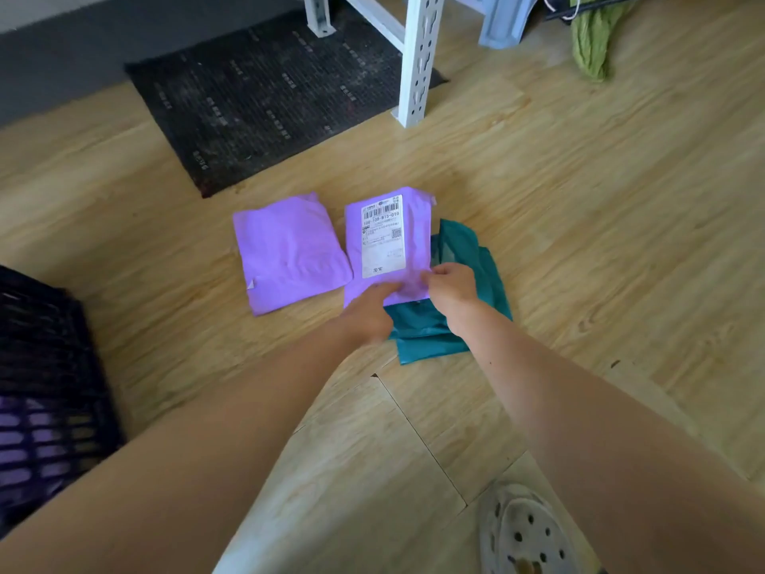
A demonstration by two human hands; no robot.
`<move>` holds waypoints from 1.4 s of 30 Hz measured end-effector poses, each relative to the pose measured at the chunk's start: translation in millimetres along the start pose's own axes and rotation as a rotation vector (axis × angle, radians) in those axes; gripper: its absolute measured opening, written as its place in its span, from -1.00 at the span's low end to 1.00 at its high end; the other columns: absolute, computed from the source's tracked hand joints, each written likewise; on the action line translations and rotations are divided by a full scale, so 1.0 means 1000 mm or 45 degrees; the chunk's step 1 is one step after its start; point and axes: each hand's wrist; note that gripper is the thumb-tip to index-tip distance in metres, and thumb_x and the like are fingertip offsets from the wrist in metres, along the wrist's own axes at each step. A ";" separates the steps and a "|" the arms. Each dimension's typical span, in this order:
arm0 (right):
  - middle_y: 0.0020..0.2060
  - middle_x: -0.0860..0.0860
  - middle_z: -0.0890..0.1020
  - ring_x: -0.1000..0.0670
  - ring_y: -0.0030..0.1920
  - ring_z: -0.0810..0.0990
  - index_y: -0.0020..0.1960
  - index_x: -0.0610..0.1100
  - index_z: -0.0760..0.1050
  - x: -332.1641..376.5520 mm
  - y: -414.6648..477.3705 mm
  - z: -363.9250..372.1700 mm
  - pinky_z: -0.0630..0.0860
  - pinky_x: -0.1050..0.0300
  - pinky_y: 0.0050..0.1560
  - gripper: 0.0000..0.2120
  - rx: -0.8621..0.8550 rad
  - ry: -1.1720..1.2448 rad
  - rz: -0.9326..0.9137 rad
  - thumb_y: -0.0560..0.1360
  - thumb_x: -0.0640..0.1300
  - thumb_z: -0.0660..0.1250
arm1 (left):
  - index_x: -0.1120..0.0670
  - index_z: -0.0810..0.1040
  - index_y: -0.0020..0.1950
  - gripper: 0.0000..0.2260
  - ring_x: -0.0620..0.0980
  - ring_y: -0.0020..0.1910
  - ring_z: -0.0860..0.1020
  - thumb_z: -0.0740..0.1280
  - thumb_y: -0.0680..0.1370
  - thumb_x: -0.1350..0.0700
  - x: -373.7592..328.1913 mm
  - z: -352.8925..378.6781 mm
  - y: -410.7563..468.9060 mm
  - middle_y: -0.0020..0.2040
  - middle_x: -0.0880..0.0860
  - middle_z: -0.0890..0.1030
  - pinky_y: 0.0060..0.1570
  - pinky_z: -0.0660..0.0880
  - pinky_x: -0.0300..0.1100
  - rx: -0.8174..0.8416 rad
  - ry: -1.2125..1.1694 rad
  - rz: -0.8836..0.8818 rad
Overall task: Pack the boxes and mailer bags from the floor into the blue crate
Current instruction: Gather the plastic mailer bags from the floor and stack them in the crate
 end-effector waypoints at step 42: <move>0.29 -0.02 0.45 0.09 0.19 0.40 0.41 -0.13 0.33 0.192 -0.415 0.200 0.29 0.52 -0.09 -0.45 0.794 -0.356 -1.032 0.47 -0.15 0.43 | 0.10 0.47 0.32 -0.47 0.07 0.05 0.57 0.50 0.39 0.05 0.183 -0.251 -0.443 0.17 0.09 0.57 0.01 0.54 -0.09 -1.195 -0.871 -0.315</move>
Point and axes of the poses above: each hand's wrist, its own y-axis towards the middle knuckle, its own z-axis out of the palm, x = y × z
